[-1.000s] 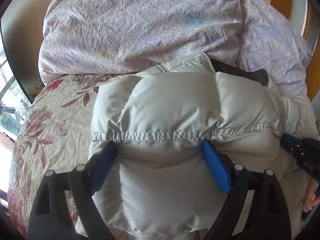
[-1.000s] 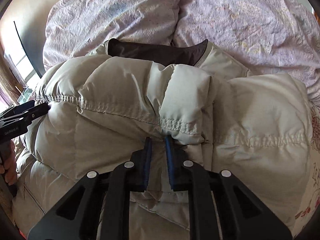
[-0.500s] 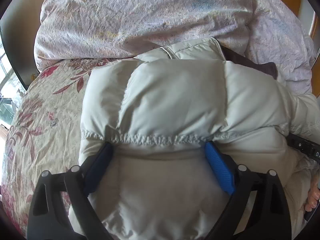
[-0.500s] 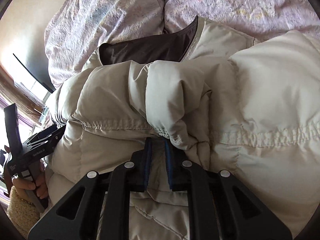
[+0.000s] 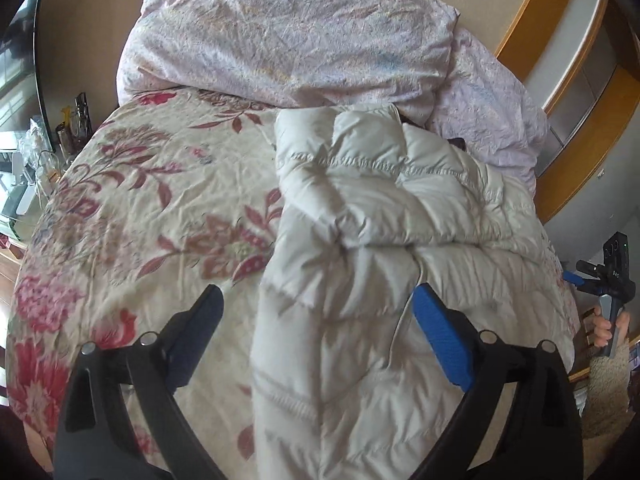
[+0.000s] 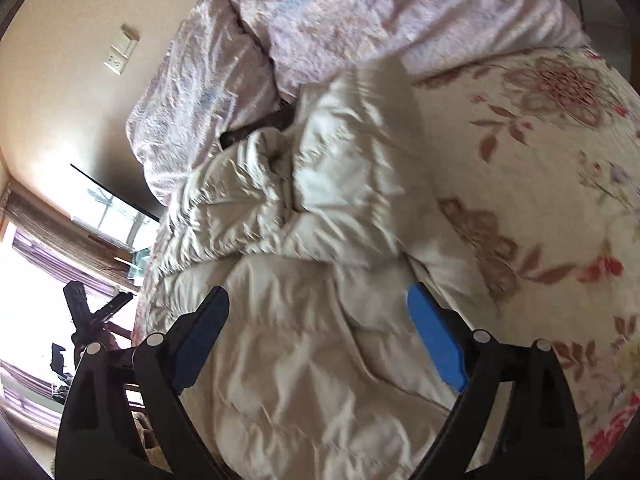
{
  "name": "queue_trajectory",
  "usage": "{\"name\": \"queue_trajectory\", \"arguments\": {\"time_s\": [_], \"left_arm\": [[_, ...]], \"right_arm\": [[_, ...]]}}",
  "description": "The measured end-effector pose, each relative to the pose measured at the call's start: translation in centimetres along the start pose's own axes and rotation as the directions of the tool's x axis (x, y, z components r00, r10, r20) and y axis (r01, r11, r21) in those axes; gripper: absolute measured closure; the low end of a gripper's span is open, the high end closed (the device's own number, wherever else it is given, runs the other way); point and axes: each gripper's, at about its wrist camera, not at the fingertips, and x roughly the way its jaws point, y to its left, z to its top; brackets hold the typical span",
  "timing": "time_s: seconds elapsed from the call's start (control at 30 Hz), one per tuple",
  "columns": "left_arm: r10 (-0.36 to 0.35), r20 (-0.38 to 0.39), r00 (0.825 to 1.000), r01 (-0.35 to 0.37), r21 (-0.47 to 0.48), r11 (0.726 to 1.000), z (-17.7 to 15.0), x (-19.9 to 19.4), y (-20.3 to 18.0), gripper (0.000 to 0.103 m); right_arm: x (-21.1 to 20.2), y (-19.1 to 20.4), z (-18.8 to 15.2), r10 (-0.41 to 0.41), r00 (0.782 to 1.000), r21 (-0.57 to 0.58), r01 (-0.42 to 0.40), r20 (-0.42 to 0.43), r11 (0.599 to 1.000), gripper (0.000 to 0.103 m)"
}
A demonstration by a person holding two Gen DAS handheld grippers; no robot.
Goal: Fold large clothes
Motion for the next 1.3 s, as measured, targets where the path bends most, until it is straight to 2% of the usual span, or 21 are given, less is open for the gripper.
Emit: {"name": "queue_trajectory", "arguments": {"time_s": [0.1,0.2,0.33,0.43,0.53,0.6,0.93,1.03,1.2,1.3], "left_arm": [[-0.025,-0.026,0.999,0.024,-0.020,1.000,-2.8,-0.9,1.7,0.008],[-0.080,-0.046,0.996,0.077,-0.060,0.995,-4.9,-1.1,2.9,0.008],[-0.131,-0.076,0.988,0.123,-0.112,0.986,-7.1,-0.6,3.7,0.010],[-0.187,-0.085,0.979,0.173,-0.149,0.974,-8.1,-0.4,3.9,0.010],[-0.224,-0.102,0.969,0.202,-0.187,0.961,-9.2,0.0,4.0,0.015],[-0.237,-0.087,0.968,0.217,-0.196,0.956,-9.8,-0.1,4.0,0.016],[-0.375,-0.064,0.925,0.346,-0.268,0.899,-12.6,-0.7,2.8,0.027],[-0.395,-0.043,0.918,0.366,-0.298,0.882,-13.2,-0.9,3.0,0.032],[-0.423,-0.027,0.906,0.387,-0.353,0.852,-14.0,-0.8,3.6,0.043],[-0.403,-0.046,0.914,0.369,-0.321,0.872,-13.6,-0.7,3.0,0.044]], "right_arm": [[-1.3,-3.1,-3.0,-0.016,1.000,0.056,0.018,-0.026,0.998,0.011],[-1.6,-5.5,-5.2,0.003,0.999,0.125,0.003,-0.050,0.992,0.011],[-1.2,-7.0,-7.3,0.050,0.996,0.159,-0.037,-0.080,0.987,0.011],[-1.0,-7.1,-8.4,0.059,0.993,0.157,-0.042,-0.107,0.987,0.011],[-0.5,-6.8,-9.3,0.074,0.989,0.153,-0.054,-0.131,0.987,0.011],[-0.4,-6.7,-10.0,0.083,0.987,0.143,-0.063,-0.139,0.988,0.011],[-0.2,-6.1,-12.2,0.220,0.968,0.167,-0.198,-0.124,0.966,0.012],[-0.3,-6.5,-13.0,0.260,0.960,0.192,-0.237,-0.103,0.952,0.014],[-0.3,-7.0,-14.1,0.302,0.949,0.224,-0.276,-0.091,0.934,0.024],[0.5,-6.3,-13.8,0.304,0.948,0.220,-0.279,-0.090,0.935,0.027]]}}
